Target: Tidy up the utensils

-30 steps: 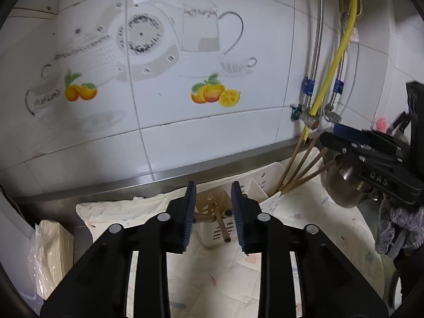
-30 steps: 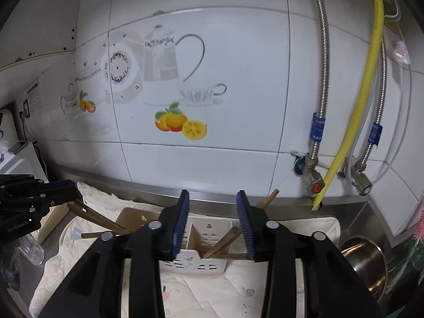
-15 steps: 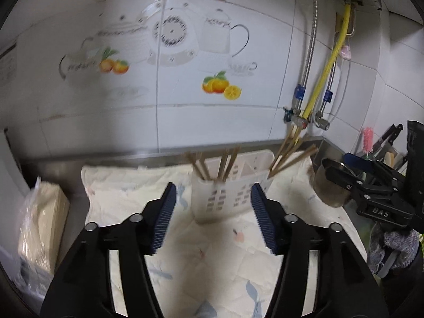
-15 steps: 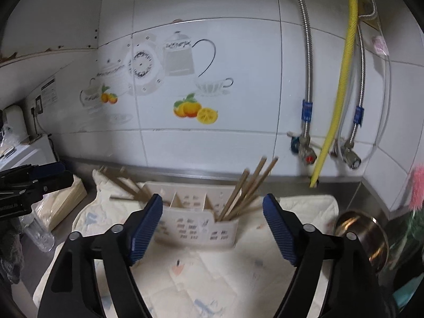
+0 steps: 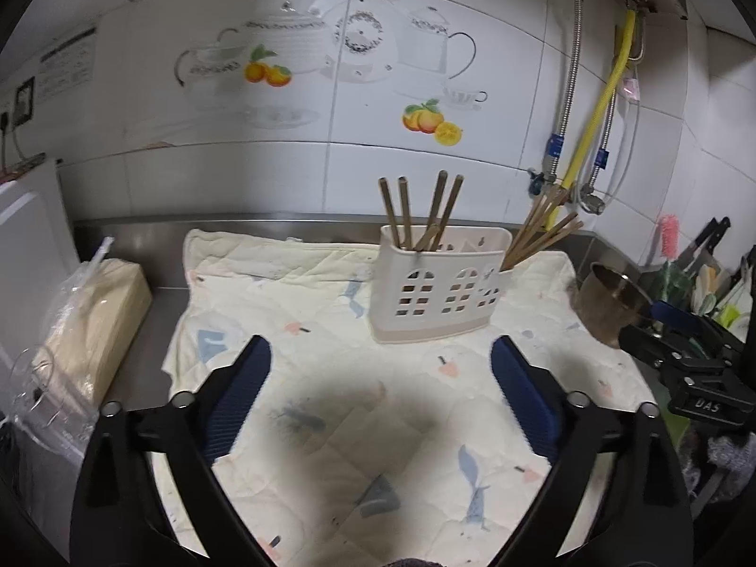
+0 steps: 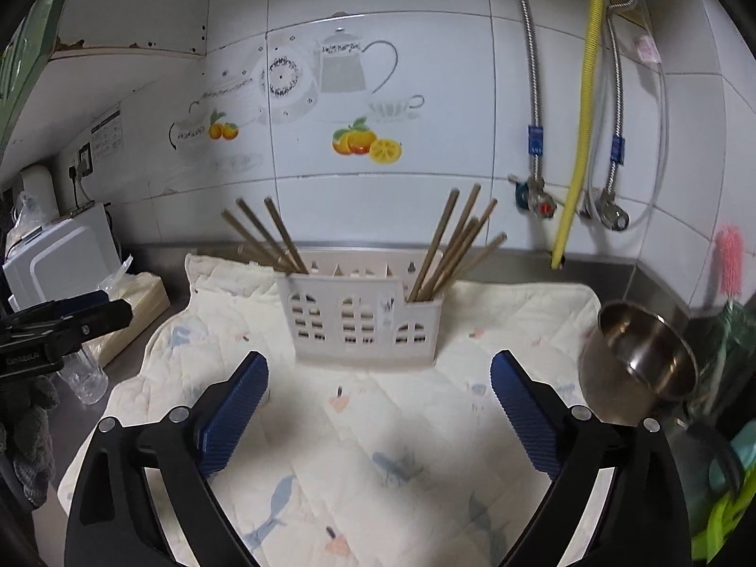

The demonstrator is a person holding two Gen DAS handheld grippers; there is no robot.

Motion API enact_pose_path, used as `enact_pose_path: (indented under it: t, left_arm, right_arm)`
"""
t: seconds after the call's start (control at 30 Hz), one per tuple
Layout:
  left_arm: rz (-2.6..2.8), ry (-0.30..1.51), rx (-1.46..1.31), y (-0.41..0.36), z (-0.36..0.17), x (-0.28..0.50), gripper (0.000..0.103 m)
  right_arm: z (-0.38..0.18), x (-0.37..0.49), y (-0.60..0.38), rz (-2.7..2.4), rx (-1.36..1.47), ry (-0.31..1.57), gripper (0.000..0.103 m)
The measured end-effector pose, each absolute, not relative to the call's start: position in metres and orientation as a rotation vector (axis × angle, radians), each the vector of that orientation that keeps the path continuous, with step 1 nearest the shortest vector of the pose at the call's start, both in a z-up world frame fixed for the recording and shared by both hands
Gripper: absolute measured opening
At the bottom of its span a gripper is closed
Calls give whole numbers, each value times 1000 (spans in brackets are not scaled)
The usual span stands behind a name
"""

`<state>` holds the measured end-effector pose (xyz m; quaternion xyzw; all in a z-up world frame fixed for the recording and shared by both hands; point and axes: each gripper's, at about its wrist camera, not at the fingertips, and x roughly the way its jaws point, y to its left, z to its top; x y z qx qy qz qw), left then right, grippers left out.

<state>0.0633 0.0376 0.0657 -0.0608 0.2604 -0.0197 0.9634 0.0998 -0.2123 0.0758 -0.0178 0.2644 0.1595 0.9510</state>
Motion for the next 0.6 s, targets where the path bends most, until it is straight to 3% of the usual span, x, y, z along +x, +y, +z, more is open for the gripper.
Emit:
enact_pose_path:
  t: [0.6]
  left_arm:
    - [5,536,-98,35,47,33,98]
  right_arm:
    - [56,63,-225,246,22,580,96]
